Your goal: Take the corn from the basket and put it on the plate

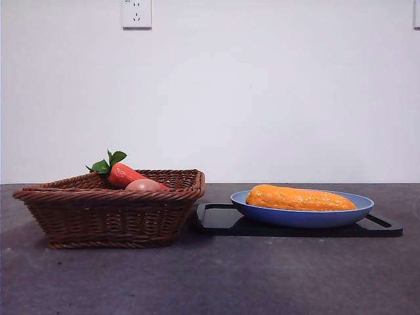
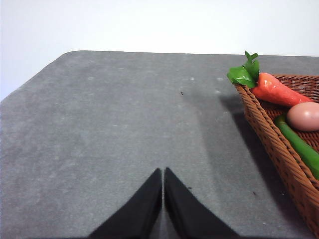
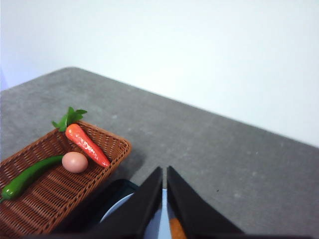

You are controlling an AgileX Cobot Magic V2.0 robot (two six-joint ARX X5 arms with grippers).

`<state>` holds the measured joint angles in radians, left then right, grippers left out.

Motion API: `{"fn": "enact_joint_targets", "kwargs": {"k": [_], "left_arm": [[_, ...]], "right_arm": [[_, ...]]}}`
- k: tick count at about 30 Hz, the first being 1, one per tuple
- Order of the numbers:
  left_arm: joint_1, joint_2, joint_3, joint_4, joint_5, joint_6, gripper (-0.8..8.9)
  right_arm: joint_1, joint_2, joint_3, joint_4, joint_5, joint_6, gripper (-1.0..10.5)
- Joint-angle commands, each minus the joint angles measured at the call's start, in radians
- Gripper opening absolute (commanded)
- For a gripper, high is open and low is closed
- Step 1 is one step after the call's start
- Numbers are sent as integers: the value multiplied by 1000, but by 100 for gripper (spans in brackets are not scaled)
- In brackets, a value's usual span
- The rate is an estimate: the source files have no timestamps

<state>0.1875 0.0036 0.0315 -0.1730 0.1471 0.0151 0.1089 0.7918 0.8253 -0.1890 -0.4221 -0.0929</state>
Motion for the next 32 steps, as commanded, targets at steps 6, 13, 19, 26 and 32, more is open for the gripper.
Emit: {"fn": "enact_joint_targets", "kwargs": {"k": [6,13,19,26,32], "left_arm": [[4,0,-24,-14,0,-2,8],[4,0,-24,-15,0,-2,8],[4,0,-24,-15,0,-2,8],[4,0,-24,-14,0,-2,8],[4,0,-24,-14,0,-2,8]], "right_arm": [[-141,-354,-321,89,6,-2,2],[-192,-575,-547,92,93,-5,2],[-193,-663,-664,93,117,-5,2],[-193,-742,-765,91,146,1,2],[-190,-788,-807,80,146,8,2]]}}
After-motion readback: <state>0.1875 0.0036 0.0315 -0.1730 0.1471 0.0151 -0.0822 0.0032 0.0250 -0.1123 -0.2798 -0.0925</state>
